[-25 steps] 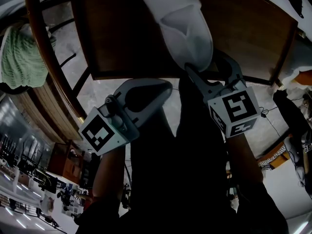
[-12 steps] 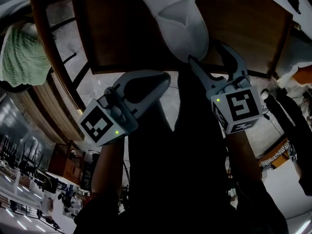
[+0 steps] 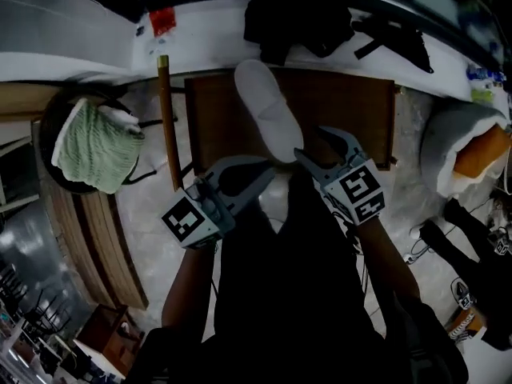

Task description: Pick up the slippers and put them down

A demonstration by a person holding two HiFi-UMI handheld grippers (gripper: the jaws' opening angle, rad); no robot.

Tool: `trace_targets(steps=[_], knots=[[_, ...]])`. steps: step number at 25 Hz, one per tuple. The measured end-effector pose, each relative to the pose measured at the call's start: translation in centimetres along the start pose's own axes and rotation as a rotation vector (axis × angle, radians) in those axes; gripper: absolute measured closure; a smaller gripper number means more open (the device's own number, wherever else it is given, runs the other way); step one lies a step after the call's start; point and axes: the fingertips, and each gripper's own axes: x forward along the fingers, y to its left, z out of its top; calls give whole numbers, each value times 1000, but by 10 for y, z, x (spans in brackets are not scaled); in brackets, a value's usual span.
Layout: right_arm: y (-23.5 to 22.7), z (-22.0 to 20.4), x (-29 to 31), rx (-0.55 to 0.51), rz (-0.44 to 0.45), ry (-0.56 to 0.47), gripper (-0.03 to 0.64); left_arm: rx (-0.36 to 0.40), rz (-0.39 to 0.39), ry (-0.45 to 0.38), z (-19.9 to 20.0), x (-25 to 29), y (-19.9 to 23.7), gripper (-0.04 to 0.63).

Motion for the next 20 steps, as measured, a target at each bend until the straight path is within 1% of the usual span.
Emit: trace_targets(steps=[1, 2, 3, 4, 6, 7, 8, 10, 13, 18, 20], knots=[[3, 11, -7, -18, -3, -11, 370, 20, -13, -10, 16, 0, -9, 584], [7, 22, -15, -33, -8, -23, 400, 34, -27, -18, 32, 0, -20, 584], [13, 31, -23, -47, -10, -36, 494, 41, -42, -27, 45, -1, -33, 584], [22, 39, -32, -57, -4, -46, 551, 42, -58, -38, 58, -3, -45, 584], [40, 54, -45, -66, 25, -67, 557, 52, -89, -62, 79, -6, -68, 584], [48, 64, -52, -70, 41, -88, 573, 66, -102, -70, 88, -7, -78, 584], [55, 76, -58, -73, 56, -121, 578, 85, -113, -78, 96, -9, -85, 584], [66, 102, -73, -69, 86, -222, 590, 125, -124, -93, 109, -14, -94, 584], [80, 142, -91, -66, 108, -379, 592, 156, -111, -104, 120, -28, -90, 584], [108, 190, -116, -153, 127, -530, 592, 216, -94, -110, 138, -62, -84, 584], [119, 207, -123, -164, 129, -588, 592, 245, -91, -105, 145, -76, -83, 584]])
